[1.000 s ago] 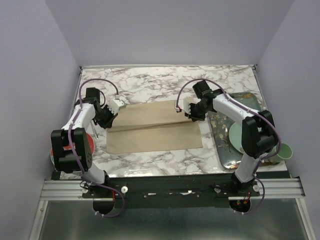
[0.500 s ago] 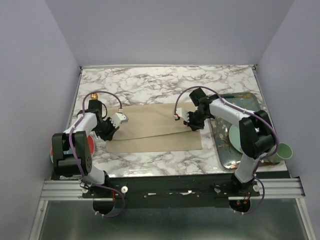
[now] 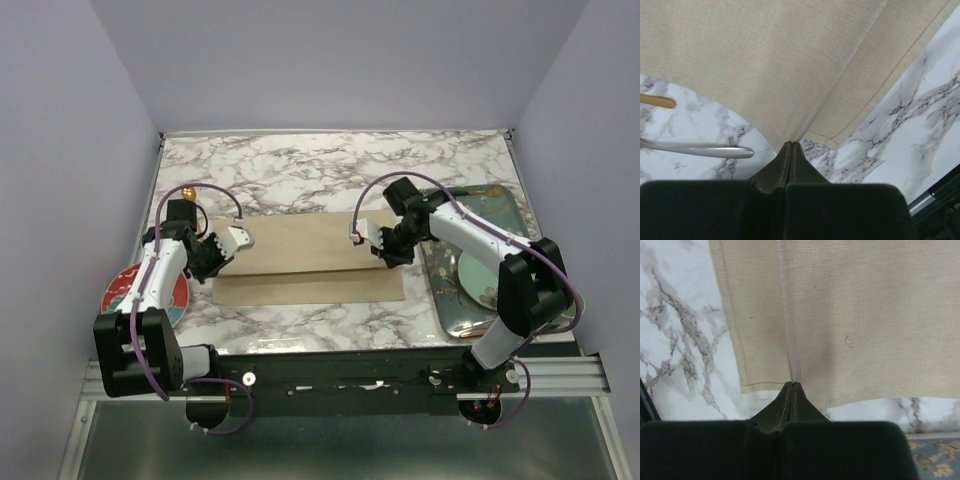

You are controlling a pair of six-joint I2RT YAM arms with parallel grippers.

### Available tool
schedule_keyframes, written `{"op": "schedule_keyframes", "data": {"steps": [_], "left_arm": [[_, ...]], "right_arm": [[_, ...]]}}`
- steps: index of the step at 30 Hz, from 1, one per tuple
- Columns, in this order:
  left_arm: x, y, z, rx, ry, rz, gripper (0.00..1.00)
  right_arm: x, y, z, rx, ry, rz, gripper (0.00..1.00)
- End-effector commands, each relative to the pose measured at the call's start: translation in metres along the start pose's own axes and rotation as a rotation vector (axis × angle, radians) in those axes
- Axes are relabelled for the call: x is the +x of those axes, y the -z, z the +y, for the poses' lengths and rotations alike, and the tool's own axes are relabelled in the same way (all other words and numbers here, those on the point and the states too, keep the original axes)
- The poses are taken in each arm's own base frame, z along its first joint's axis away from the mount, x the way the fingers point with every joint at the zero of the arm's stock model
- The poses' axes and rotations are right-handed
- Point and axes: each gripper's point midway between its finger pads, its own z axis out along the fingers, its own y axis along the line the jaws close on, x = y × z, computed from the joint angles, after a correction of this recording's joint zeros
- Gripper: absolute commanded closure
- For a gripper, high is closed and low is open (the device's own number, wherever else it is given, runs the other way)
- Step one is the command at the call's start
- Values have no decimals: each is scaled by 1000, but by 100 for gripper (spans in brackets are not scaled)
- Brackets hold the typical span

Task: Fold the napkin into a case and place the utensils inside
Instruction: Smooth out the rectangle-folded napkin at the center of the board.

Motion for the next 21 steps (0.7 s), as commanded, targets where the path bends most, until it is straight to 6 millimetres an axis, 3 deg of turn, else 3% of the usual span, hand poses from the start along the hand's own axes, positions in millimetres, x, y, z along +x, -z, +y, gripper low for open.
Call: {"op": "schedule_keyframes", "data": {"steps": [1, 6, 10, 16, 21], "left_arm": [[27, -5, -23, 59, -26, 93, 100], [45, -29, -30, 127, 15, 160, 100], [52, -41, -29, 135, 53, 185, 100], [47, -42, -24, 129, 68, 169, 100], [38, -31, -20, 110, 56, 153, 100]], "right_arm": [[19, -24, 40, -110, -43, 63, 99], [24, -49, 35, -137, -84, 91, 99], [24, -54, 32, -143, -97, 96, 99], [29, -56, 32, -138, -96, 119, 99], [20, -45, 25, -115, -91, 105, 99]]}}
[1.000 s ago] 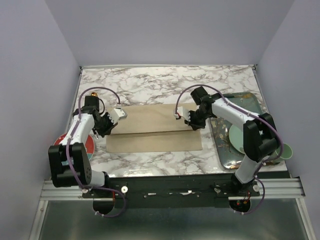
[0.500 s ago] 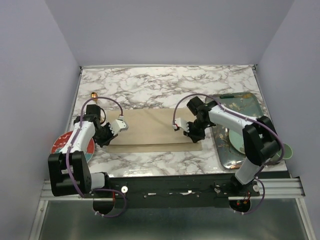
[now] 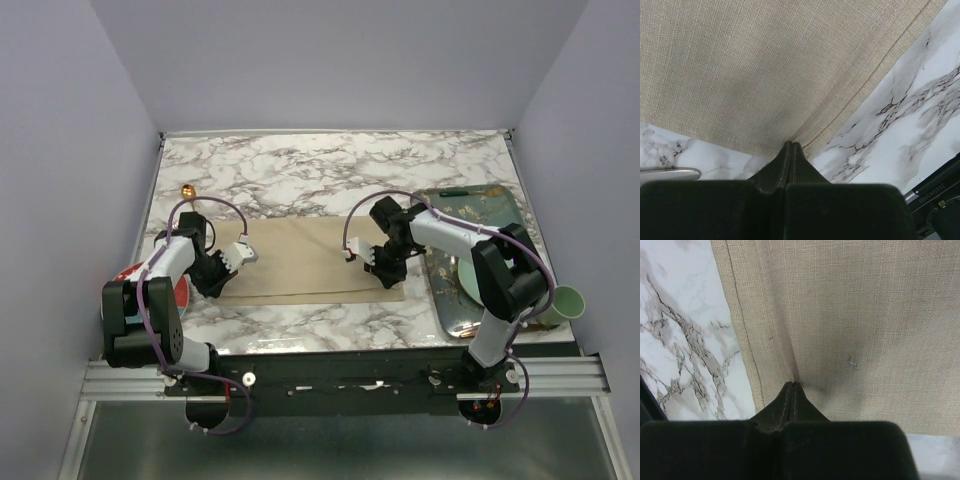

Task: Fold the napkin into a case and place the utensils inside
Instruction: Smooth out the rectangle-folded napkin at the center of the board.

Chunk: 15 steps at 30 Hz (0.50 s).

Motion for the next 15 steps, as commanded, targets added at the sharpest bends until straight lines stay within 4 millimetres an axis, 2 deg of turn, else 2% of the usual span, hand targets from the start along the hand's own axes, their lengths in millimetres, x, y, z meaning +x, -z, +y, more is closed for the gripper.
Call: {"op": "schedule_keyframes", "data": {"steps": [1, 6, 10, 15], "left_arm": [[-8, 17, 15, -72, -16, -5, 100], [-21, 38, 14, -106, -18, -57, 100], [-22, 48, 11, -136, -34, -69, 100], [-16, 53, 4, -164, -81, -65, 100]], "right_arm": [[-8, 16, -11, 50, 3, 5, 99], [-15, 36, -4, 57, 12, -8, 99], [-14, 49, 5, 64, 16, -15, 99], [-5, 47, 18, 38, 6, -3, 99]]}}
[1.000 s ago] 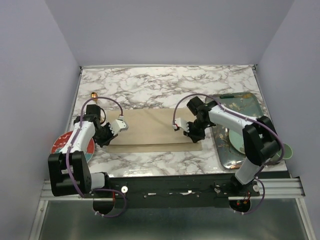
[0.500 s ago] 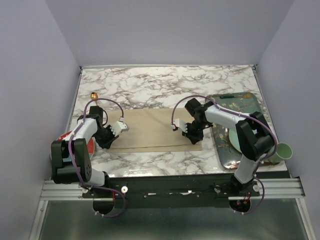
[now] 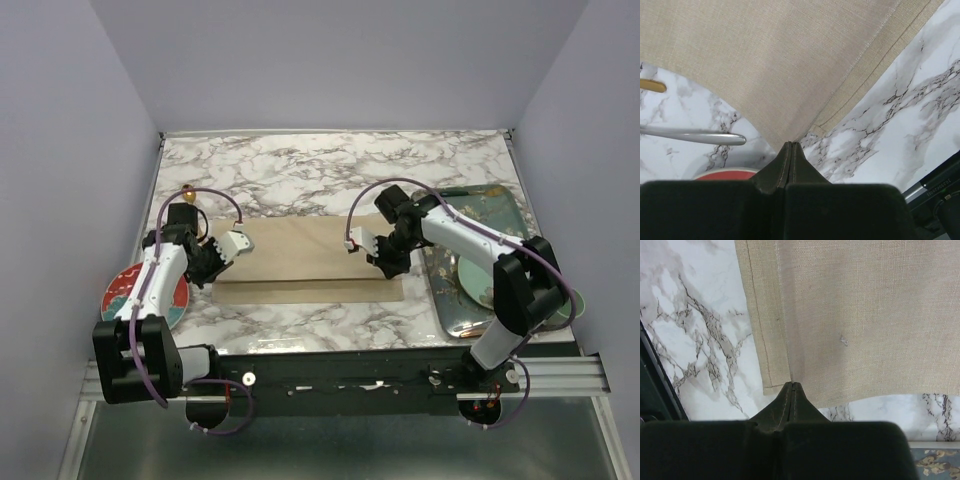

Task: Fold the napkin into a case and place the utensils inside
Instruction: Smooth out the rectangle-folded napkin at the center of the board.

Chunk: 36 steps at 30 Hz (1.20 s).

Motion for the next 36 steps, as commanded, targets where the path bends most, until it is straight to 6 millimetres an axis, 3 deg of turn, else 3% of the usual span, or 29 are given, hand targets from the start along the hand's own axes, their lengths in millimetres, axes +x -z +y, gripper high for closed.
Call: {"op": "schedule_keyframes", "data": {"steps": [1, 8, 15, 21, 26, 36], "left_arm": [[10, 6, -10, -6, -43, 27, 100], [22, -15, -26, 82, -33, 70, 100], [38, -40, -25, 103, -15, 131, 100], [39, -44, -24, 109, -11, 140, 100], [36, -41, -19, 96, -14, 131, 100], [0, -1, -4, -3, -18, 14, 100]], "right_arm": [[13, 6, 19, -36, -29, 35, 99], [23, -21, 16, -58, -46, 57, 99], [29, -41, 16, -91, -62, 86, 99], [33, -48, 14, -98, -72, 103, 99], [30, -43, 11, -94, -71, 104, 99], [6, 6, 23, -70, -64, 42, 99]]}}
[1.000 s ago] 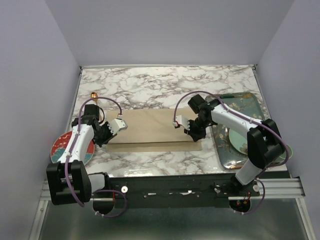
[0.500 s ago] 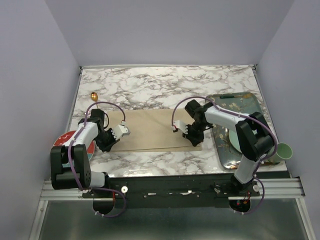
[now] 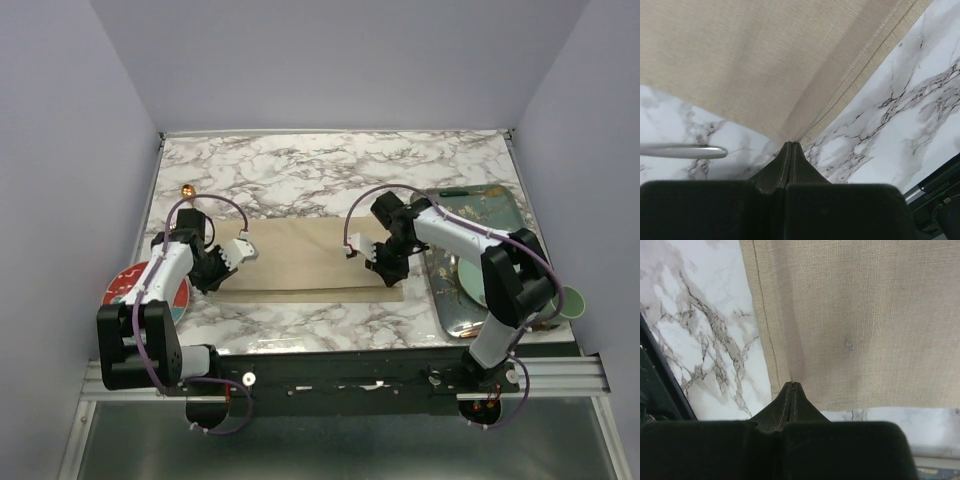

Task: Fold the napkin into a case and place the utensils inside
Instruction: Smooth out the rectangle-folded napkin at the center of the board.

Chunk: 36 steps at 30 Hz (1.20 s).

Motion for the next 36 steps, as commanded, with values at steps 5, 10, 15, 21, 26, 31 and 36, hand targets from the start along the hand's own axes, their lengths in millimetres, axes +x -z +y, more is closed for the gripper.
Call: {"op": "schedule_keyframes", "data": {"steps": [5, 10, 15, 21, 26, 31, 36], "left_arm": [[-9, 26, 6, -89, -40, -33, 100], [-3, 18, 4, -70, -36, -16, 100], [2, 3, 4, -39, -22, 1, 100], [6, -11, 2, -3, 9, 14, 100], [6, -16, 3, 3, 22, 20, 100], [9, -20, 5, 1, 37, 32, 100], [7, -16, 7, -12, 38, 28, 100]], "right_arm": [[-1, 29, 25, -14, -24, 1, 99], [6, 15, 37, -55, -38, 9, 99], [8, -6, 38, -92, -47, 29, 99], [11, -24, 32, -110, -72, 51, 99], [19, -32, 22, -88, -67, 91, 99], [19, -31, 9, -46, -65, 117, 99], [10, -19, -7, 4, -54, 105, 99]]}}
